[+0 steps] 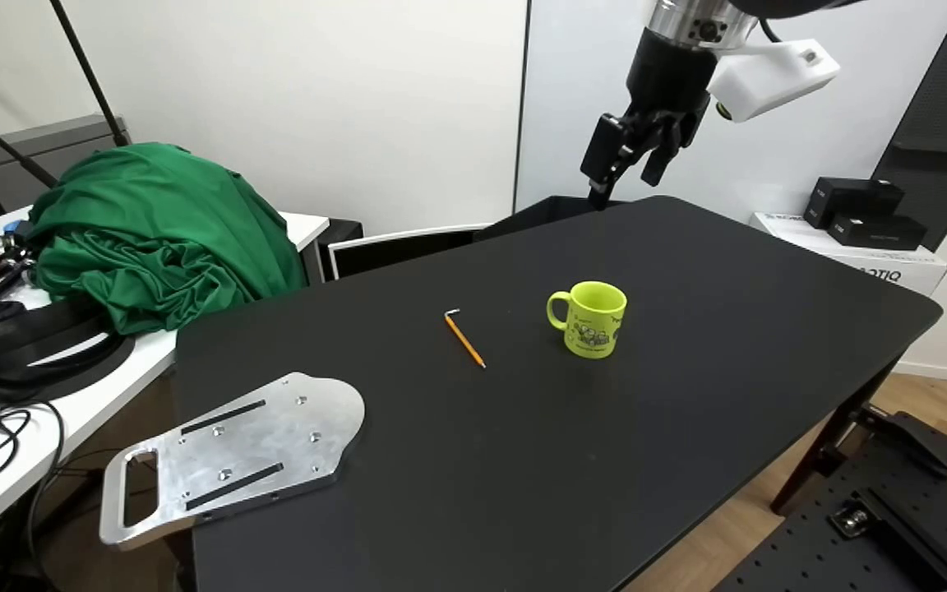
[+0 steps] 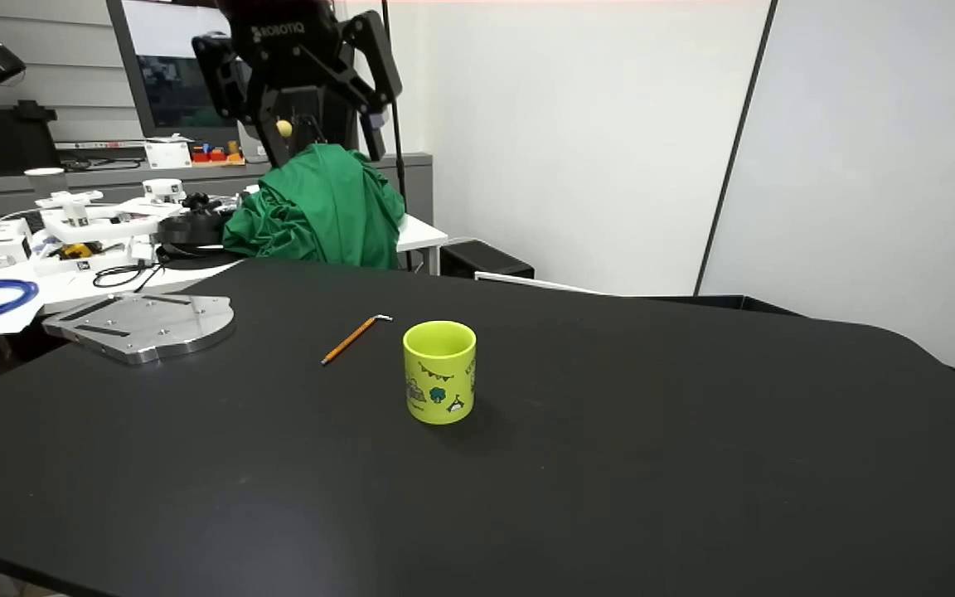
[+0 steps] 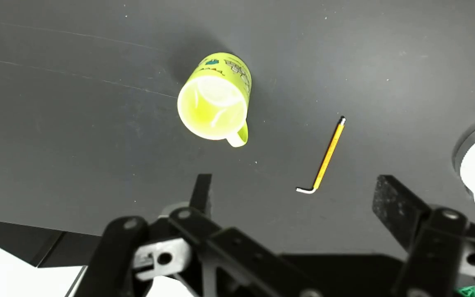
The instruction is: Place the Allen wrench in the yellow mug
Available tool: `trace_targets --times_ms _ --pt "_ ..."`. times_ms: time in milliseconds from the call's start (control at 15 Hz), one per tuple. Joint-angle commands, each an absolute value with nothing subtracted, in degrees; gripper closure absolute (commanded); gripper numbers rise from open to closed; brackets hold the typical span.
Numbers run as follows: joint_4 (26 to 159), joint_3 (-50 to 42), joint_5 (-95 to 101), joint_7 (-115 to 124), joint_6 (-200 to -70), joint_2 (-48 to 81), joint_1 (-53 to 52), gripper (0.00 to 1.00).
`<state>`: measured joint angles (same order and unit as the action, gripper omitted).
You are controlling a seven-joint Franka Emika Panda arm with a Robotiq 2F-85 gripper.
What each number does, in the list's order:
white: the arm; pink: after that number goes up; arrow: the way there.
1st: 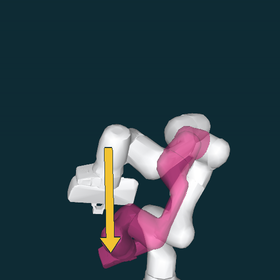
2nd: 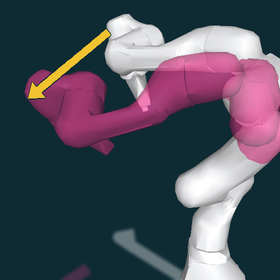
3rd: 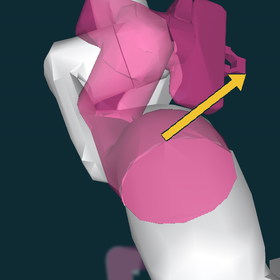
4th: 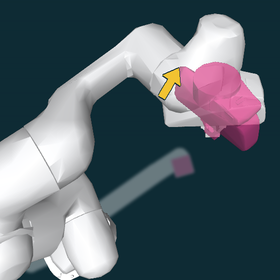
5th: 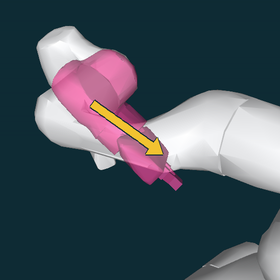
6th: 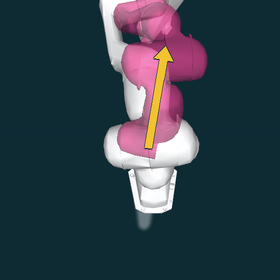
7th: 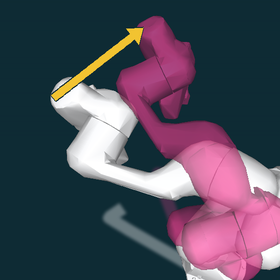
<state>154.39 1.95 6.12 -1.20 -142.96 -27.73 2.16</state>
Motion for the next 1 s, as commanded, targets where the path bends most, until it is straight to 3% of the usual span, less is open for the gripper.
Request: trace_targets --times_ms 0,933 --pt "150.76 2.68 6.86 0.84 -142.49 -23.38 2.37 0.00" --pt "127.96 6.14 12.72 19.33 -138.80 2.77 0.67 0.00"
